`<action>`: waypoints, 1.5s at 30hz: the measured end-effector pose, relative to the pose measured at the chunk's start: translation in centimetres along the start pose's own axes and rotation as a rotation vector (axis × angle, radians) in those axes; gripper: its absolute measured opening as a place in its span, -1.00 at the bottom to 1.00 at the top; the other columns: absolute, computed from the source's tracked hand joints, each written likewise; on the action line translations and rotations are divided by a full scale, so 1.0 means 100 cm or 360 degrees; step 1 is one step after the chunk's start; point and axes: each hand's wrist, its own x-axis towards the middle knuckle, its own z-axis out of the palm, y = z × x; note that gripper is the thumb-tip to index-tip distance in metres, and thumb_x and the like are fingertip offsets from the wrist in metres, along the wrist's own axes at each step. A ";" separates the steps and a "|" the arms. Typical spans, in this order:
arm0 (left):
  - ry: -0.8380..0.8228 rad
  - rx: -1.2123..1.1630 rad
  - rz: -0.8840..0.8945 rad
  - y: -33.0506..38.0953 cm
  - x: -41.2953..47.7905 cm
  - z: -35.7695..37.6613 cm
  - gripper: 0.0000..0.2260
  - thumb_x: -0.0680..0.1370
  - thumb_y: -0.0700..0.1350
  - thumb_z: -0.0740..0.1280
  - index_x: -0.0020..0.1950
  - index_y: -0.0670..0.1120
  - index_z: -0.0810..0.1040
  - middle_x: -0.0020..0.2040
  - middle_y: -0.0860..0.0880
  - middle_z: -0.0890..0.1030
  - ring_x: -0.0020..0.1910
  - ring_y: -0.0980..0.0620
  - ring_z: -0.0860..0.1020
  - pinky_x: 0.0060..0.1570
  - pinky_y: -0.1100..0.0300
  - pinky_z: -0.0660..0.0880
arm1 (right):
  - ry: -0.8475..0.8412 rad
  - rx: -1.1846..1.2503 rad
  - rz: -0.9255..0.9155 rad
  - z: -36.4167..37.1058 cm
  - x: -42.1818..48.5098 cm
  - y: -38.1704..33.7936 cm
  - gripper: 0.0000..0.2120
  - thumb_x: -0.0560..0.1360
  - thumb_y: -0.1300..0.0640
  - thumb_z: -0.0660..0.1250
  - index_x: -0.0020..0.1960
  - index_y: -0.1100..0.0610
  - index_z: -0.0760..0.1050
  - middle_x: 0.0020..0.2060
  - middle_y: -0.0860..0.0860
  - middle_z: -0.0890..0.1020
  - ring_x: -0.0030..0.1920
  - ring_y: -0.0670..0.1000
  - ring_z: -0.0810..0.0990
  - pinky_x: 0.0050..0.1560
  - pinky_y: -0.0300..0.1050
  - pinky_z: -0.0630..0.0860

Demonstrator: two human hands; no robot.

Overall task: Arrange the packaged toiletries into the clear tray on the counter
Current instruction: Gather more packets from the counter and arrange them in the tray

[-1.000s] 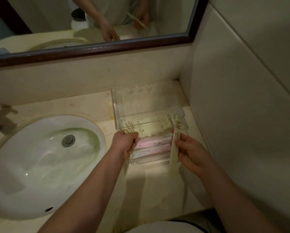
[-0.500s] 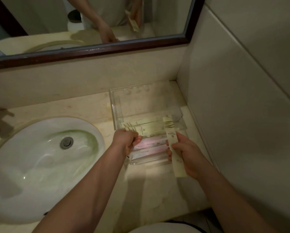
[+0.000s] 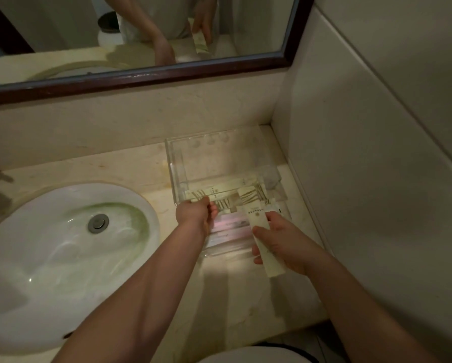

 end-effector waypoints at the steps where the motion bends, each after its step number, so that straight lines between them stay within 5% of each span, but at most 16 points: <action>1: -0.0006 0.0009 -0.0001 -0.001 0.002 0.001 -0.66 0.56 -0.30 0.29 0.32 -0.32 0.37 -0.38 -0.15 0.50 -0.64 0.07 0.45 -0.62 0.30 0.45 | 0.0023 -0.0066 -0.0006 -0.001 0.000 0.000 -0.80 0.60 0.17 0.24 0.22 0.14 0.42 -0.17 0.19 0.63 -0.30 0.05 0.66 -0.25 -0.02 0.63; 4: -0.0019 0.0020 -0.0049 -0.002 0.005 0.001 -0.76 0.58 -0.26 0.28 0.23 -0.29 0.43 -0.39 -0.12 0.48 -0.65 0.07 0.44 -0.61 0.31 0.45 | 0.0108 -0.0046 -0.0004 -0.005 0.004 0.002 -0.81 0.57 0.16 0.30 0.15 0.21 0.51 -0.22 0.16 0.67 -0.27 0.09 0.70 -0.25 -0.03 0.61; 6: -0.0031 0.0025 -0.0066 -0.002 0.004 0.002 -0.92 0.59 -0.25 0.28 -0.06 -0.25 0.48 -0.43 -0.11 0.48 -0.68 0.09 0.43 -0.63 0.33 0.44 | 0.0147 -0.0047 -0.0004 -0.009 0.007 0.003 -0.83 0.56 0.16 0.33 0.09 0.24 0.55 -0.26 0.12 0.69 -0.27 0.10 0.71 -0.24 0.00 0.63; 10: -0.0068 0.0072 -0.0081 -0.003 0.003 0.002 -0.76 0.57 -0.24 0.31 -0.30 -0.18 0.44 -0.64 -0.02 0.44 -0.70 0.11 0.41 -0.65 0.37 0.34 | 0.0190 -0.0358 -0.0031 -0.016 0.010 0.000 -0.84 0.56 0.13 0.31 0.04 0.19 0.60 -0.28 0.08 0.71 -0.35 0.02 0.68 -0.29 -0.12 0.60; 14: -0.0051 0.0017 -0.0132 0.001 0.001 0.000 -0.80 0.53 -0.34 0.30 -0.30 -0.21 0.45 -0.61 -0.07 0.48 -0.69 0.08 0.44 -0.66 0.36 0.34 | -0.0069 -0.0527 0.0067 -0.017 0.011 -0.015 -0.72 0.54 0.33 0.11 0.01 0.07 0.53 -0.19 0.10 0.67 -0.35 -0.03 0.61 -0.31 -0.16 0.57; 18: -0.0045 -0.0125 -0.0173 0.008 -0.001 -0.001 -0.83 0.55 -0.41 0.20 -0.23 -0.29 0.47 -0.42 -0.16 0.51 -0.68 0.09 0.48 -0.63 0.32 0.45 | -0.0258 -0.0543 0.0161 -0.021 0.026 -0.027 -0.69 0.51 0.40 0.12 0.17 0.16 0.46 -0.13 0.11 0.65 -0.29 0.00 0.62 -0.27 -0.14 0.57; 25: -0.0176 0.0086 -0.0270 0.015 -0.015 -0.013 -0.82 0.54 -0.33 0.19 -0.25 -0.19 0.43 -0.58 -0.07 0.43 -0.46 0.03 0.39 -0.51 0.28 0.47 | -0.0413 -0.0652 0.0252 -0.022 0.067 -0.046 -0.71 0.53 0.39 0.18 0.19 0.22 0.50 -0.17 0.09 0.68 -0.33 -0.02 0.62 -0.36 -0.17 0.54; 32: -0.0194 0.0193 -0.0306 0.008 -0.020 -0.016 -0.92 0.53 -0.40 0.26 -0.04 -0.27 0.50 -0.42 -0.17 0.53 -0.70 0.14 0.44 -0.63 0.34 0.45 | -0.0519 -0.0711 0.0369 -0.032 0.085 -0.042 -0.74 0.54 0.36 0.22 0.18 0.20 0.53 -0.13 0.11 0.69 -0.26 -0.01 0.63 -0.24 -0.11 0.56; 36: -0.0147 0.0099 -0.0323 0.006 -0.017 -0.012 -0.77 0.55 -0.38 0.25 0.21 -0.34 0.47 -0.57 -0.14 0.56 -0.66 0.11 0.52 -0.66 0.34 0.43 | -0.0233 -0.0783 0.0234 -0.035 0.090 -0.037 -0.76 0.52 0.28 0.29 0.16 0.13 0.54 -0.22 0.13 0.63 -0.33 -0.02 0.59 -0.38 -0.16 0.53; 41: 0.0009 -0.0183 -0.0291 0.008 -0.019 -0.007 -0.77 0.53 -0.36 0.31 0.18 -0.38 0.50 -0.26 -0.22 0.59 -0.63 0.09 0.54 -0.65 0.35 0.43 | 0.0291 -0.0116 0.0010 -0.038 0.094 -0.023 -0.93 0.47 0.34 0.36 -0.11 0.20 0.56 -0.29 0.14 0.63 -0.38 -0.01 0.62 -0.36 -0.16 0.63; 45: 0.0109 -0.0368 -0.0306 0.008 -0.024 0.001 -0.79 0.53 -0.37 0.31 0.16 -0.34 0.50 -0.29 -0.19 0.57 -0.45 0.02 0.56 -0.61 0.30 0.50 | 0.0554 0.0163 0.0014 -0.027 0.102 -0.011 -0.95 0.43 0.37 0.38 -0.13 0.27 0.59 -0.35 0.15 0.64 -0.46 -0.01 0.59 -0.48 -0.20 0.54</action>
